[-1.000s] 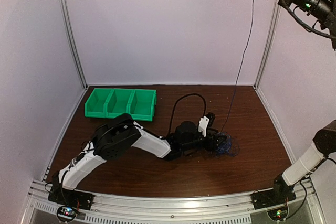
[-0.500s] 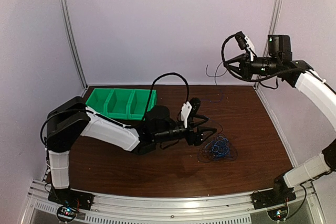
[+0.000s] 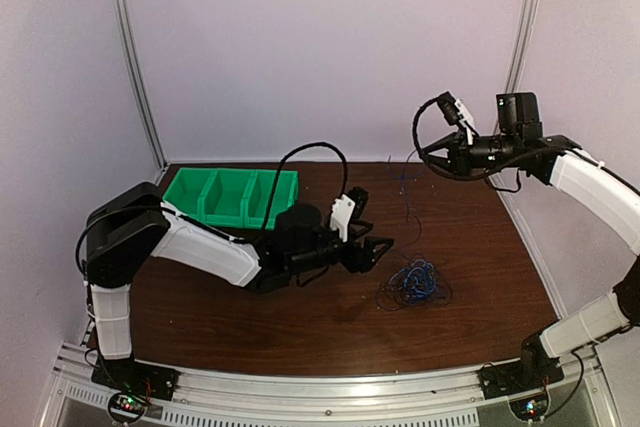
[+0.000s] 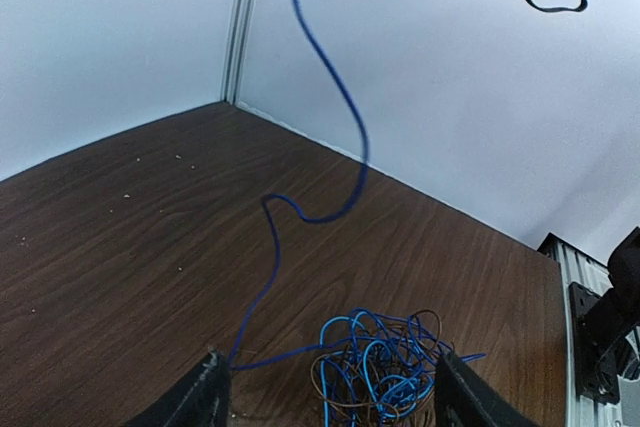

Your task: Untangle the cables

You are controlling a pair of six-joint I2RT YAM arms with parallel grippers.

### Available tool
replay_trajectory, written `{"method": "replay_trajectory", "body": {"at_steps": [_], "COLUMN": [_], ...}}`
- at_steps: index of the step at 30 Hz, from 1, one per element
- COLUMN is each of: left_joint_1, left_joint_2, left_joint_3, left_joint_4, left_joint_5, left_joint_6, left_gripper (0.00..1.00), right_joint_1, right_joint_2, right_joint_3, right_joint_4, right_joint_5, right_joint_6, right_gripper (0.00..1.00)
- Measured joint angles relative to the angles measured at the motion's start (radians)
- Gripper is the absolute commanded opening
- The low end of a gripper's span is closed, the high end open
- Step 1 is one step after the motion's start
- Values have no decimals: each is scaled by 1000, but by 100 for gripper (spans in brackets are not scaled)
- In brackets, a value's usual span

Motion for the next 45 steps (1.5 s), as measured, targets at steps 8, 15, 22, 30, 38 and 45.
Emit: {"method": "replay_trajectory", "body": {"at_steps": [8, 15, 22, 30, 38, 45], "left_joint_1": [51, 68, 69, 69, 69, 75], "left_joint_2": [100, 198, 265, 312, 316, 310], "left_joint_3": [129, 208, 281, 372, 401, 370], "left_joint_4": [-55, -37, 21, 63, 81, 77], "left_joint_5": [80, 175, 185, 180, 174, 174], "left_joint_6": [43, 60, 67, 88, 98, 107], "left_gripper": [70, 69, 65, 52, 2, 0], "right_joint_1": [7, 40, 69, 79, 79, 79], "right_joint_2": [6, 16, 16, 6, -20, -50], "right_joint_3": [-4, 98, 245, 331, 327, 287], "right_joint_4": [12, -29, -84, -84, -92, -90], "right_joint_5": [-17, -49, -82, -131, -140, -126], "right_joint_6": [8, 21, 35, 90, 107, 103], "right_gripper": [0, 0, 0, 0, 0, 0]}}
